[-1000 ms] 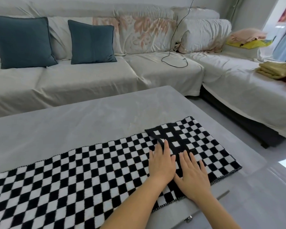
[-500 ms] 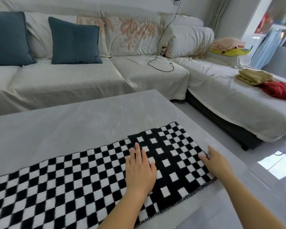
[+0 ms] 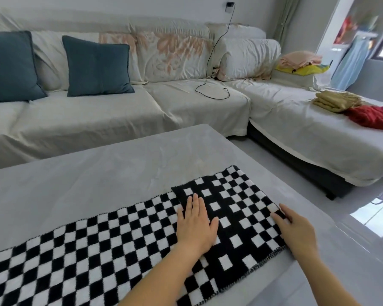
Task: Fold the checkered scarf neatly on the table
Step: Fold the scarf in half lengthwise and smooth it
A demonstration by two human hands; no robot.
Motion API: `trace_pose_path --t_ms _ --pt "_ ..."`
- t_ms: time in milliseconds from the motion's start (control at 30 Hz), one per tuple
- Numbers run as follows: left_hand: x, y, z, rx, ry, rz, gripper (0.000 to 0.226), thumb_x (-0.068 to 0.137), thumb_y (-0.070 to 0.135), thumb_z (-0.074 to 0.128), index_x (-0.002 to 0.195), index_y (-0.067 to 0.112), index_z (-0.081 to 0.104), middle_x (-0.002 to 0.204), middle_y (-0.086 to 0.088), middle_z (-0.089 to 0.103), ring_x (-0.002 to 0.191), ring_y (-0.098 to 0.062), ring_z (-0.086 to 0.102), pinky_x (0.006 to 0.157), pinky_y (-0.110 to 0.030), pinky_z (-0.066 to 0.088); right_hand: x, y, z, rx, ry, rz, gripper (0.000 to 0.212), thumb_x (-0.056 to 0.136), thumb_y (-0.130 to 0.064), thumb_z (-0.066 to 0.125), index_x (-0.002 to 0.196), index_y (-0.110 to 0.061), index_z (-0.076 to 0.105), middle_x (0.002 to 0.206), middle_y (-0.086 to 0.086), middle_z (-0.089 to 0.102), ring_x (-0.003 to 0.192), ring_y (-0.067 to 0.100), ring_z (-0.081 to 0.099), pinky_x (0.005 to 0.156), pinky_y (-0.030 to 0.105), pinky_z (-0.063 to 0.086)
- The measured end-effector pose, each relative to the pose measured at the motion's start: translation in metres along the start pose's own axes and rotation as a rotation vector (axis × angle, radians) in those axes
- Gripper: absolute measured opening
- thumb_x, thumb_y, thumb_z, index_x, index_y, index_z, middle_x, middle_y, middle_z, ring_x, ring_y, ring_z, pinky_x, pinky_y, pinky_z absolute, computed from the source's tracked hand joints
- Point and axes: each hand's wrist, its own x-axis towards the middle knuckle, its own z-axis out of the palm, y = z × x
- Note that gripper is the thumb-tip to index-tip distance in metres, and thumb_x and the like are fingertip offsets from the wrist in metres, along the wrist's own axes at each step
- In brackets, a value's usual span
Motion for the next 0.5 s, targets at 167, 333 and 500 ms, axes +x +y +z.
trace_pose_path --t_ms 167,333,500 --pt "0.092 0.033 -0.016 0.104 -0.121 0.326 0.062 0.101 0.042 0.022 0.151 0.016 -0.004 0.160 0.000 -0.008 0.146 -0.017 -0.008 0.119 -0.046 0.002 -0.009 0.027 0.019 -0.121 0.178 0.063 0.059 0.078 -0.059 0.053 0.125 -0.023 0.057 0.130 0.000 0.058 0.122 0.019 0.050 0.113 0.042 0.022" --pt "0.166 0.073 -0.019 0.304 -0.131 0.622 0.076 0.094 0.053 0.040 0.152 0.019 0.002 0.160 0.004 -0.001 0.146 -0.014 -0.003 0.118 -0.044 0.005 -0.010 0.027 0.024 0.030 0.284 0.078 0.041 0.076 -0.042 0.071 0.115 -0.030 0.066 0.131 -0.002 0.057 0.128 0.017 0.043 0.115 0.032 0.010" --pt "0.203 0.082 -0.010 0.284 -0.194 0.636 0.091 0.080 0.061 0.058 0.150 0.021 0.017 0.159 0.005 0.015 0.146 -0.013 0.005 0.117 -0.045 0.012 -0.011 0.029 0.025 0.070 0.322 0.035 0.036 0.075 -0.039 0.074 0.110 -0.034 0.067 0.127 -0.005 0.059 0.123 0.010 0.044 0.112 0.031 0.017"
